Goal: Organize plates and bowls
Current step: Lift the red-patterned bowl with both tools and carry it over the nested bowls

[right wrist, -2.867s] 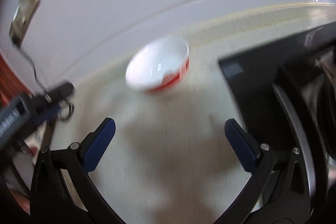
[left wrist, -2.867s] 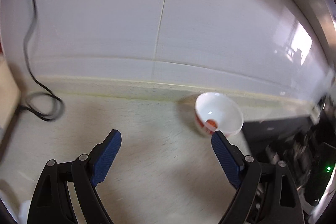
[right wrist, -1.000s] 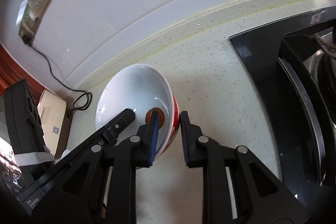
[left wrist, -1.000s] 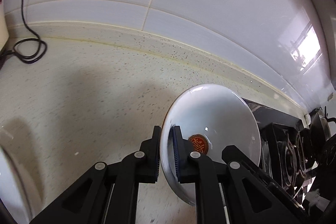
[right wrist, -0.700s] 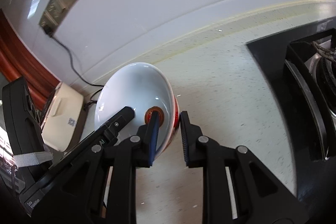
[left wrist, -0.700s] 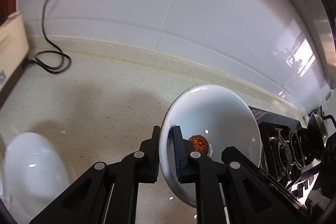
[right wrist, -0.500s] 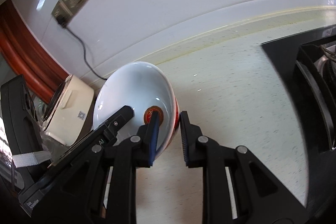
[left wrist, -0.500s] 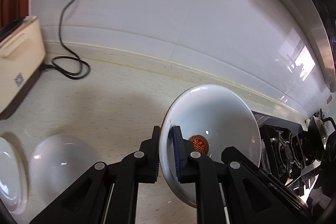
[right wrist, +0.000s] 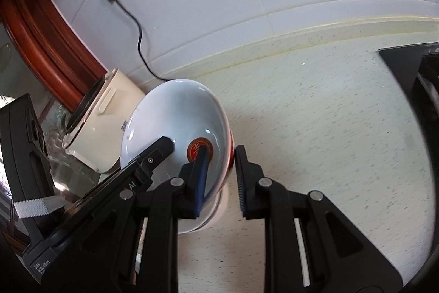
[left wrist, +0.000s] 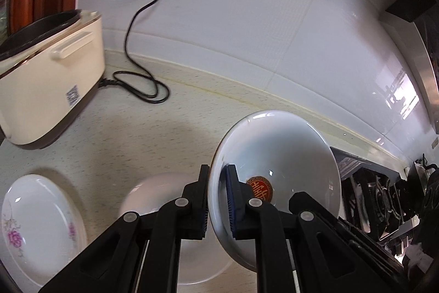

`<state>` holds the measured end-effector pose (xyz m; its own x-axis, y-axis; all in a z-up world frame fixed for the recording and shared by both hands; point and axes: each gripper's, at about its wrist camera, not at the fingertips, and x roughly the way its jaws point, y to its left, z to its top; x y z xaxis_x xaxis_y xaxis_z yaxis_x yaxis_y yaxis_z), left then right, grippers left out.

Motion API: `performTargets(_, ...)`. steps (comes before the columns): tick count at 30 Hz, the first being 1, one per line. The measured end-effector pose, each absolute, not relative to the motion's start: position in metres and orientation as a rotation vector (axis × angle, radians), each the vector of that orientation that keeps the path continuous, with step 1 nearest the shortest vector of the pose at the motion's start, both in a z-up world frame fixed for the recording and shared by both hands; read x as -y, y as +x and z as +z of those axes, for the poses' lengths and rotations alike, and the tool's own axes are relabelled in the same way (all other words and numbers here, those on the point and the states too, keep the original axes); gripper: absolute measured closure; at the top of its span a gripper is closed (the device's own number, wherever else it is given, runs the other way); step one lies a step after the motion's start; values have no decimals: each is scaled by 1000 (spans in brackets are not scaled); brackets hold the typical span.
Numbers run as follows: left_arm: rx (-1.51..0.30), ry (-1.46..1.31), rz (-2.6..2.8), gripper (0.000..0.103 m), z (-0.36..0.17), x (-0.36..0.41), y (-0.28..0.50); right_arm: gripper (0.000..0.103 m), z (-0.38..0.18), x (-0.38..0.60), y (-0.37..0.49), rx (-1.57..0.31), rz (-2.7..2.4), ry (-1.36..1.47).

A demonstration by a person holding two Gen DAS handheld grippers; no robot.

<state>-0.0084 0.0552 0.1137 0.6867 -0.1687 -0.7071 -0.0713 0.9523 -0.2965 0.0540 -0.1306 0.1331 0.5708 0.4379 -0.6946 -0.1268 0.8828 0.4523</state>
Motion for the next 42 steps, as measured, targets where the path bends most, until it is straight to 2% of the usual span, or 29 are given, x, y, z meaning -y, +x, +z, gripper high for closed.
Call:
performTargets(33,-894,-353,-31,90,73,-94,-22,81,101,90,44,-983,338,301)
performTargets(42,-890,-376,-42,87,72,-95,-22,78,101,99,44,-961,347,358)
